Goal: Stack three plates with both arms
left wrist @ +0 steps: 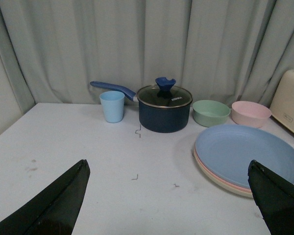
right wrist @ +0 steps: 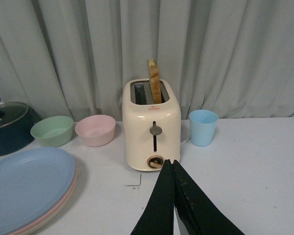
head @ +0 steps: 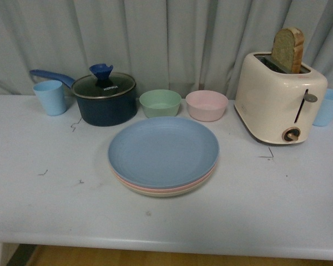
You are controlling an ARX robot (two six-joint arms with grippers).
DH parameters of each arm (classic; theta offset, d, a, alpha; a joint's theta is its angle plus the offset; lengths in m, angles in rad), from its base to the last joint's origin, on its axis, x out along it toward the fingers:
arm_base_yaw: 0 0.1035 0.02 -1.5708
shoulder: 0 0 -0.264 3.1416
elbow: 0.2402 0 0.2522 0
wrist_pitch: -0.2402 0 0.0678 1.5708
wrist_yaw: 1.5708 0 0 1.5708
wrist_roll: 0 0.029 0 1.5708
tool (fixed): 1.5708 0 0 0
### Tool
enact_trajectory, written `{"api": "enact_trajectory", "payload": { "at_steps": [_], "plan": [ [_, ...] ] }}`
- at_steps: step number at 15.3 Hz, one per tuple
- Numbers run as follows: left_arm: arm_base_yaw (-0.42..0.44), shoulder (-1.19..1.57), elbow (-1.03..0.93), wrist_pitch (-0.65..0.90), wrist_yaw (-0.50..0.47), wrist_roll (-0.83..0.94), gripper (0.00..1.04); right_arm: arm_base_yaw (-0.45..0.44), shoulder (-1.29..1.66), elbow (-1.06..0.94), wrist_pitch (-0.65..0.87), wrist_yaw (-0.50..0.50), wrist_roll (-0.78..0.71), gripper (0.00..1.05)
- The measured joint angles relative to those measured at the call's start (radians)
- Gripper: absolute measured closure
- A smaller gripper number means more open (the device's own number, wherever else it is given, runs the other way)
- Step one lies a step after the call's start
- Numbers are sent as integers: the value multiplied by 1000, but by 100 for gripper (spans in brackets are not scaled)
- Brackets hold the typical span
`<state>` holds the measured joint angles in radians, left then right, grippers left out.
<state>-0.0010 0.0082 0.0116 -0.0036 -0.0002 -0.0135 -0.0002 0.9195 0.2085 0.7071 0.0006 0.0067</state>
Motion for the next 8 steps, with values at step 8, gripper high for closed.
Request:
{"api": "enact_trajectory", "payload": {
  "at_steps": [8],
  "plan": [
    [0, 0, 0, 0, 0, 0, 7, 0, -361, -172, -174, 0, 0, 103]
  ]
}}
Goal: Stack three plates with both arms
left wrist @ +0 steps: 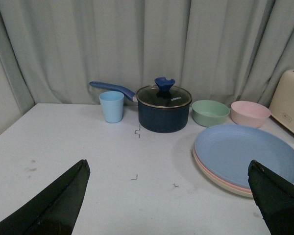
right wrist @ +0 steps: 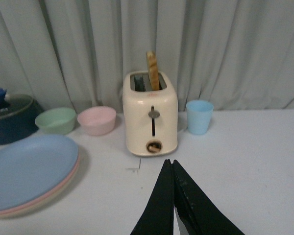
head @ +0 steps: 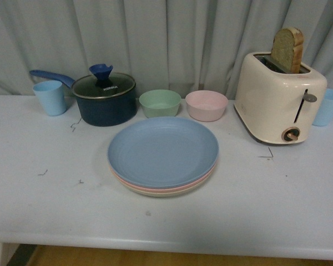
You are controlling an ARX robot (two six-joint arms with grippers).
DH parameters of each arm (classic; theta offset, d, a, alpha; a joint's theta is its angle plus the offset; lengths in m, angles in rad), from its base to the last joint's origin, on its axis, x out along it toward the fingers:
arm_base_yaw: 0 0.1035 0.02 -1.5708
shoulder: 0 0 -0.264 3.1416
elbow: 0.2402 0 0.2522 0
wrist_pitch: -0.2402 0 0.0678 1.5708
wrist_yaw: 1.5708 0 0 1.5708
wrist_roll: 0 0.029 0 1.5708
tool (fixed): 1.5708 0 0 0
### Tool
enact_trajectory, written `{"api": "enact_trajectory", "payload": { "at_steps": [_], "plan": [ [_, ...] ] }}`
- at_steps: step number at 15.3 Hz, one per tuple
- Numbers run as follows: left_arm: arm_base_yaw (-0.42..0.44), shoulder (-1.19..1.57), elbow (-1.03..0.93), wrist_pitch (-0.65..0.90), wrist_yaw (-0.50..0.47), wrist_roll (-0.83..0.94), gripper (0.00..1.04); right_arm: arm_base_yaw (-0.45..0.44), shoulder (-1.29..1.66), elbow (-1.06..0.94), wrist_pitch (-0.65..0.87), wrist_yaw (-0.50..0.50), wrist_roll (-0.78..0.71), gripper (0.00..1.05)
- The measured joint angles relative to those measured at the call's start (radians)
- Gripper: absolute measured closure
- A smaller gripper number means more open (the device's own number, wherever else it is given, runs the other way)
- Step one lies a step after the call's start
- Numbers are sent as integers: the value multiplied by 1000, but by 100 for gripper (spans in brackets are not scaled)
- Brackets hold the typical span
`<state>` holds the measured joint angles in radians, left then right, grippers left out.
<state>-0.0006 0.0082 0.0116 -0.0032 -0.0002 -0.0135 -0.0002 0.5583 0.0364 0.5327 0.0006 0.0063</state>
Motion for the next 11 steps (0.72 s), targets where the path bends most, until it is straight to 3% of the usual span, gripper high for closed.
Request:
{"api": "enact_trajectory", "payload": {
  "at_steps": [11],
  "plan": [
    [0, 0, 0, 0, 0, 0, 7, 0, -303, -25, -278, 0, 0, 103]
  ]
}}
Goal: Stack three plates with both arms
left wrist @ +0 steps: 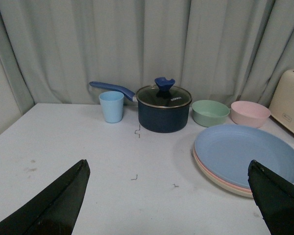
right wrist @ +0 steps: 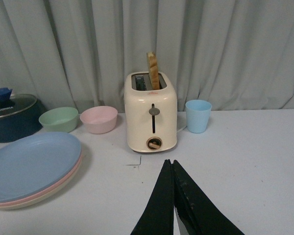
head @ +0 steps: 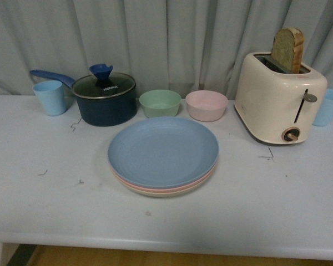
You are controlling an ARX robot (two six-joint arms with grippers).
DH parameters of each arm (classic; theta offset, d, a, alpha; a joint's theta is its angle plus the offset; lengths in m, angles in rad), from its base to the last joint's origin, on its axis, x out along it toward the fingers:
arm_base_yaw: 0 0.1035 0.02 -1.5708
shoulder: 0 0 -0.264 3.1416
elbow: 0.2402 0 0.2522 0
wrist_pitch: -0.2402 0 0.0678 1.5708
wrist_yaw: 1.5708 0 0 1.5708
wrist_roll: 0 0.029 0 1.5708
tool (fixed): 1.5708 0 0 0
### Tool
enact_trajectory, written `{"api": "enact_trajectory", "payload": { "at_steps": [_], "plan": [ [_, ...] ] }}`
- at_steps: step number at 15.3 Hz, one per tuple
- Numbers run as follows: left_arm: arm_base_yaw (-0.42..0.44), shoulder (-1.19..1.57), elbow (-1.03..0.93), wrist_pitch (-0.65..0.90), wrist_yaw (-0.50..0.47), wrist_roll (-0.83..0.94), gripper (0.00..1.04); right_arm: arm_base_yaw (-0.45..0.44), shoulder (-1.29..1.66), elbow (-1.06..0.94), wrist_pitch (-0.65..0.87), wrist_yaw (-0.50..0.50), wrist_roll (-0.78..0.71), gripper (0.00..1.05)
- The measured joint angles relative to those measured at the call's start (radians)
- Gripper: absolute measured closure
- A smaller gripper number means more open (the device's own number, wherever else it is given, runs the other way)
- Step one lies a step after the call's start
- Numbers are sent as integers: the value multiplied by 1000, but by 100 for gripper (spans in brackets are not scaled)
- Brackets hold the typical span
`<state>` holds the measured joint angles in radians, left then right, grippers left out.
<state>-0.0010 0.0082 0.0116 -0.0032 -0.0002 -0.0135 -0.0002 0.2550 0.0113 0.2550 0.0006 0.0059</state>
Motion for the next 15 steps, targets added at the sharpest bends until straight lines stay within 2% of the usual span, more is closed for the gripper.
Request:
{"api": "enact_trajectory", "payload": {
  "at_steps": [5, 6, 15],
  "plan": [
    [0, 0, 0, 0, 0, 0, 7, 0, -97, 0, -103, 0, 0, 103],
    [0, 0, 0, 0, 0, 0, 7, 0, -206, 0, -258, -1, 0, 103],
    [0, 0, 0, 0, 0, 0, 7, 0, -251, 0, -258, 0, 0, 103]
  ]
}}
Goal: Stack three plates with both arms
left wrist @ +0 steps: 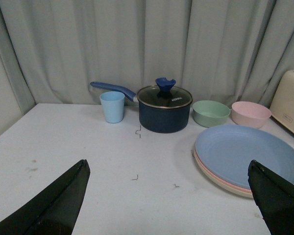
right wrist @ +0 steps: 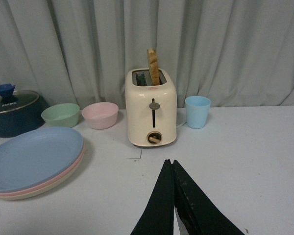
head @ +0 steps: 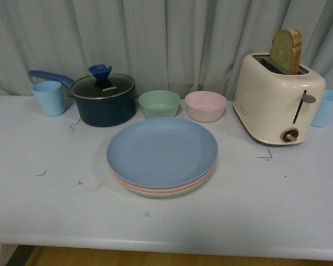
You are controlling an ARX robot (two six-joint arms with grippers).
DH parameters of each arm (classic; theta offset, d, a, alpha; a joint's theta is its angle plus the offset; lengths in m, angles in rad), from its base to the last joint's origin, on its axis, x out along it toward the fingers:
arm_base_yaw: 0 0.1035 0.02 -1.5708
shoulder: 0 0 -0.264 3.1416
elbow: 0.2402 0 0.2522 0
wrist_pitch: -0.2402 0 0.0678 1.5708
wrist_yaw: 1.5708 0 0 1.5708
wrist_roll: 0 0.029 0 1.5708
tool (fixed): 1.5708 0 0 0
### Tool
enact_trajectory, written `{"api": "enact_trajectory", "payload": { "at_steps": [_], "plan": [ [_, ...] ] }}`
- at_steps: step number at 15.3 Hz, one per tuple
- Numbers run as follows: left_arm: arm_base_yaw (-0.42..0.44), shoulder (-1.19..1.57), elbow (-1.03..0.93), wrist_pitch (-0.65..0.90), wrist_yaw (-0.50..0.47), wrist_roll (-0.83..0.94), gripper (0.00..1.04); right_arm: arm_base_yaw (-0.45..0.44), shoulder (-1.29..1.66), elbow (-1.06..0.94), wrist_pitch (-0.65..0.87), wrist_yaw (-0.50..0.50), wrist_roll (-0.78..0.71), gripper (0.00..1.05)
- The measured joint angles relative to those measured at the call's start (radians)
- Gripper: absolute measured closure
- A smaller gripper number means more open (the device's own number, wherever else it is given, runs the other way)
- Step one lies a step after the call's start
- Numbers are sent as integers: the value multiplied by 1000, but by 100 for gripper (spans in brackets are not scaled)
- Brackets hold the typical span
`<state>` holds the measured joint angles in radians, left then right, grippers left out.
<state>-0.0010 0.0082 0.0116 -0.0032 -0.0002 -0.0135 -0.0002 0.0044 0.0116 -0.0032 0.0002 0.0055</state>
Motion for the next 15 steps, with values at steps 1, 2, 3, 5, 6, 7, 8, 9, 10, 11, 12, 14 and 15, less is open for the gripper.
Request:
{"api": "enact_trajectory", "payload": {
  "at_steps": [1, 2, 3, 5, 6, 7, 8, 9, 10, 11, 12, 14, 15],
  "plan": [
    [0, 0, 0, 0, 0, 0, 7, 0, 0, 0, 0, 0, 0, 103],
    [0, 0, 0, 0, 0, 0, 7, 0, 0, 0, 0, 0, 0, 103],
    [0, 0, 0, 0, 0, 0, 7, 0, 0, 0, 0, 0, 0, 103],
    [0, 0, 0, 0, 0, 0, 7, 0, 0, 0, 0, 0, 0, 103],
    [0, 0, 0, 0, 0, 0, 7, 0, 0, 0, 0, 0, -1, 101],
    [0, 0, 0, 0, 0, 0, 7, 0, 0, 0, 0, 0, -1, 87],
    [0, 0, 0, 0, 0, 0, 7, 0, 0, 0, 0, 0, -1, 74],
    [0, 0, 0, 0, 0, 0, 7, 0, 0, 0, 0, 0, -1, 63],
    [0, 0, 0, 0, 0, 0, 7, 0, 0, 0, 0, 0, -1, 50],
    [0, 0, 0, 0, 0, 0, 7, 0, 0, 0, 0, 0, -1, 27],
    [0, 0, 0, 0, 0, 0, 7, 0, 0, 0, 0, 0, -1, 12],
    [0, 0, 0, 0, 0, 0, 7, 0, 0, 0, 0, 0, -1, 8],
    [0, 0, 0, 0, 0, 0, 7, 0, 0, 0, 0, 0, -1, 6]
  ]
}}
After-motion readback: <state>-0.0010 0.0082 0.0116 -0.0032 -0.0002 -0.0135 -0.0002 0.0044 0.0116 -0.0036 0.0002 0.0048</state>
